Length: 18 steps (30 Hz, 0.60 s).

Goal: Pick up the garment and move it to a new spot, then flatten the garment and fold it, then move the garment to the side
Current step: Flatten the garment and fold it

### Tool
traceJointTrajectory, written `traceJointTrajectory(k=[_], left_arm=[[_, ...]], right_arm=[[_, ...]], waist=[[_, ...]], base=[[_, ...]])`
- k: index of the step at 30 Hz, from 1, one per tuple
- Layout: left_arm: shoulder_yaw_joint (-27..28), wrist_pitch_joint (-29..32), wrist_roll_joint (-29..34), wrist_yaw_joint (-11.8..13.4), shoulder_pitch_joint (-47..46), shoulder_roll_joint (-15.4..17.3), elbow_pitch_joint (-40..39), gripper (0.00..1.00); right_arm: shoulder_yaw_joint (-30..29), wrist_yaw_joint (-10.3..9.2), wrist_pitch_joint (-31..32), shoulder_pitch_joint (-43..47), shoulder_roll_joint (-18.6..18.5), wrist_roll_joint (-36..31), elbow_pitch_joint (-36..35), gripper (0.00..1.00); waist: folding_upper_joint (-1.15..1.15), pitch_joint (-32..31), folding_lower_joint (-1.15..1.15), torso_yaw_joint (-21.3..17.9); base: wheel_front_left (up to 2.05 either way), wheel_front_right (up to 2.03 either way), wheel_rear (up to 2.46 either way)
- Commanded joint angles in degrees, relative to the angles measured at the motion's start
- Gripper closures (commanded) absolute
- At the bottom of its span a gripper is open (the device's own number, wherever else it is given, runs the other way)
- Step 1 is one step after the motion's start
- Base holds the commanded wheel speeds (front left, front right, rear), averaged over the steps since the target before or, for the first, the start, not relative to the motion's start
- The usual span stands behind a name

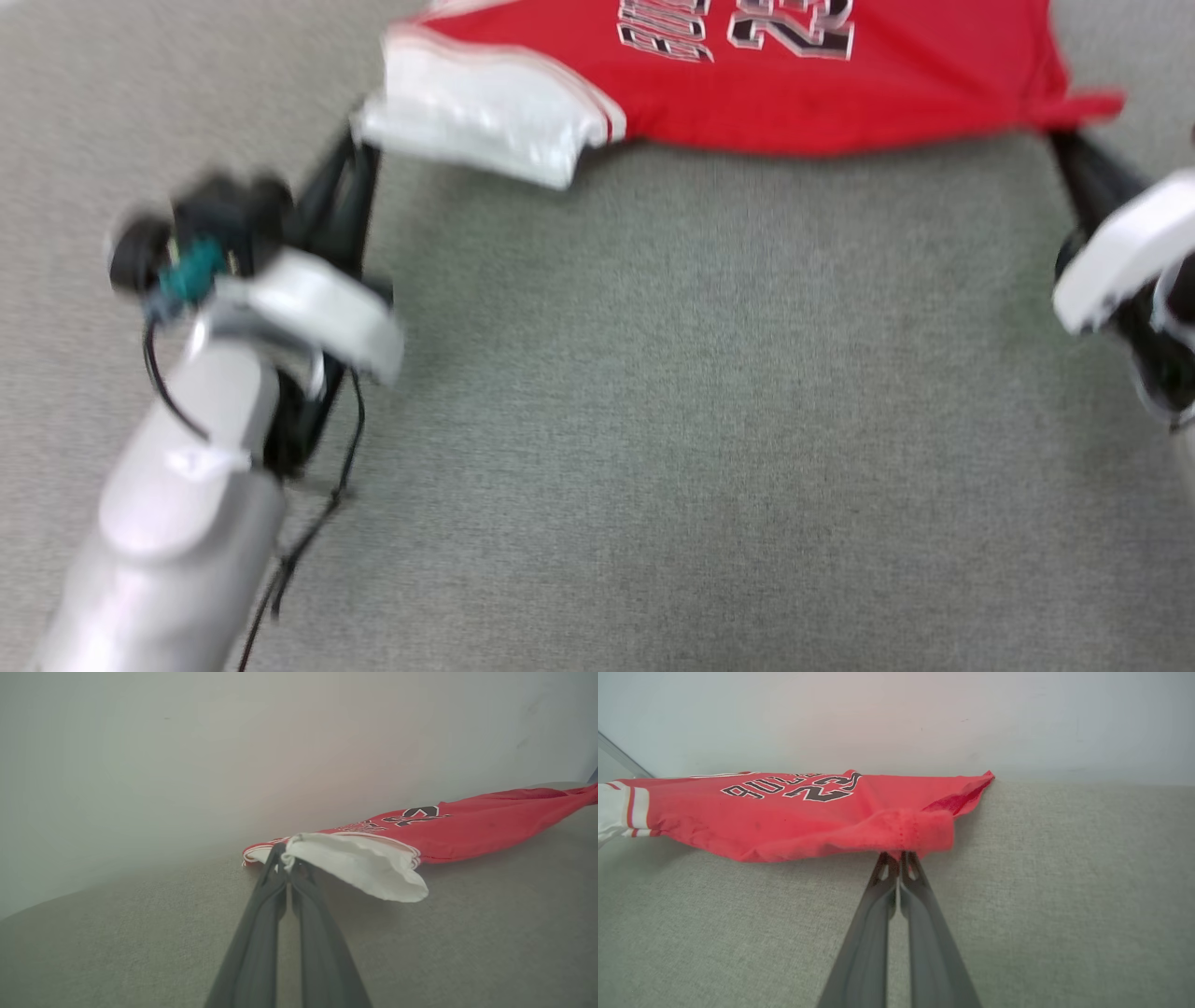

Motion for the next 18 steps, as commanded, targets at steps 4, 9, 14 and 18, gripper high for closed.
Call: traceJointTrajectory(k=[4, 9, 14, 18], left_arm=[[0.03, 2.44, -2.00, 1.28, 9.45, 2.09, -4.46, 1.00], [0.31, 6.80, -5.12, 1.98, 19.88, 5.15, -10.72, 1.00], [-0.10, 10.41, -6.53, 3.50, 28.90, 8.20, -17.91, 1.00], [-1.26, 13.19, -7.75, 4.89, 36.29, 9.88, -23.20, 1.00]], right_arm=[[0.25, -0.02, 0.70, 6.71, -0.97, 2.83, -0.81, 1.00], [-0.74, -0.02, 1.50, 13.75, -2.11, 5.81, -1.36, 1.00], [-2.45, -0.03, 1.86, 20.11, -2.85, 8.38, -2.36, 1.00], [-2.47, -0.03, 2.75, 25.51, -3.50, 9.35, -3.79, 1.00]], waist=[[0.00, -5.76, 0.01, 1.53], [0.00, -9.31, 0.01, 2.39], [0.00, -12.67, 0.01, 2.87], [0.00, -15.96, 0.01, 2.77]], base=[[0.00, 0.00, 0.00], [0.00, 0.00, 0.00], [0.00, 0.00, 0.00], [0.00, 0.00, 0.00]])
